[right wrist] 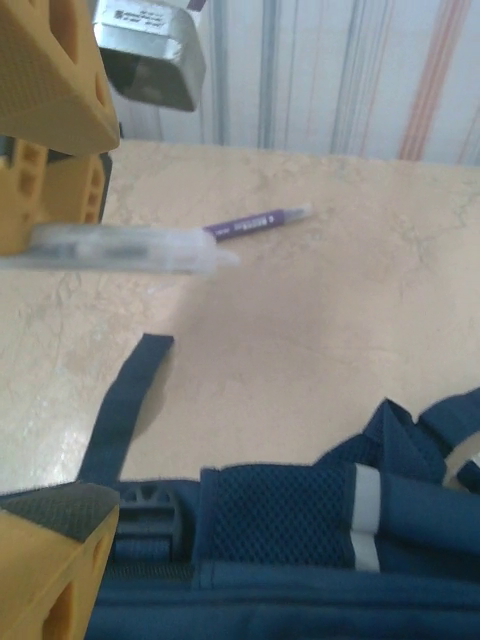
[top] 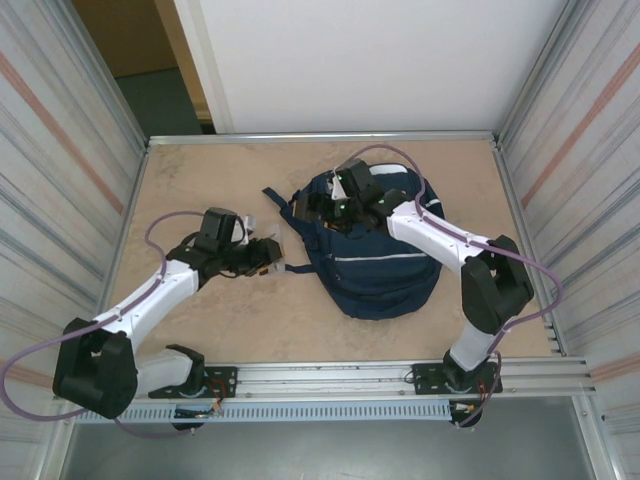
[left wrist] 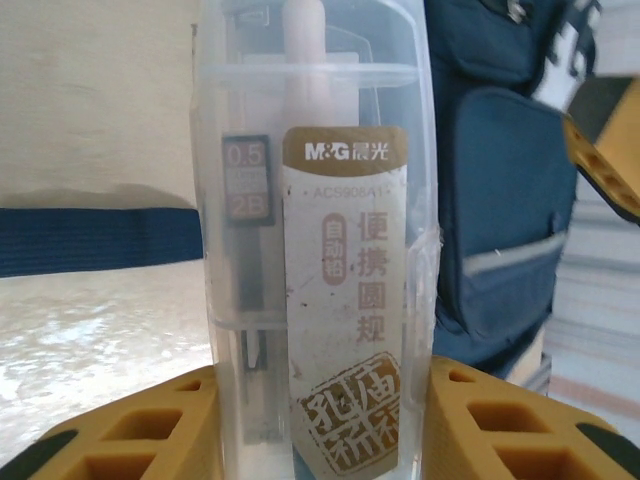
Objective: Pack the student bag
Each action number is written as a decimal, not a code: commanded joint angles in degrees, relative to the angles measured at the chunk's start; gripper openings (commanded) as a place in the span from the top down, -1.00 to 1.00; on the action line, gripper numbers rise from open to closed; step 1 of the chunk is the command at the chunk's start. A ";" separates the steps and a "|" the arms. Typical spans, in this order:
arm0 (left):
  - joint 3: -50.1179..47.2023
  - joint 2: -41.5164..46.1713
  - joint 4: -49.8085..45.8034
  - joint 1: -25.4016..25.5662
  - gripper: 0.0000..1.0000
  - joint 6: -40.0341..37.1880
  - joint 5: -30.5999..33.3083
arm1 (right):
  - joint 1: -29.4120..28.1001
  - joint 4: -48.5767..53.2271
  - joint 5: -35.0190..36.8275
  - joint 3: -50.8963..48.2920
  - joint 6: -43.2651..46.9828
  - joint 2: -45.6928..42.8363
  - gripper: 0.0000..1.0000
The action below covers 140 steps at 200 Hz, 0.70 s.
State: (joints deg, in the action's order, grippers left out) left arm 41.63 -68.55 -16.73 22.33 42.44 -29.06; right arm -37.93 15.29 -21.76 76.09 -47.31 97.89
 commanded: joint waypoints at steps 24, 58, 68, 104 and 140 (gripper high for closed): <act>2.16 -2.77 6.39 4.89 0.22 -2.81 -6.13 | -3.09 2.45 -3.60 3.25 -8.39 6.78 -0.51; 3.53 -4.75 9.09 7.44 0.22 -3.41 -6.23 | -3.85 2.42 -2.86 1.95 -9.92 7.07 -0.28; 3.66 -5.14 9.26 7.98 0.22 -3.56 -5.37 | -3.66 3.29 -2.89 1.95 -10.06 6.94 -0.14; 3.85 -6.40 10.22 8.17 0.17 -3.75 -4.16 | -3.72 4.20 -2.73 0.93 -11.28 5.32 0.13; 5.24 -7.47 10.66 8.15 0.15 -4.64 -5.12 | -2.69 4.44 -4.35 0.65 -12.62 6.24 0.25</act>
State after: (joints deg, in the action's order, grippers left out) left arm 44.47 -75.55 -8.21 30.46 39.70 -33.41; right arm -41.43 18.15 -24.29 77.36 -58.06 105.10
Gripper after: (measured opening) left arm 0.434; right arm 0.391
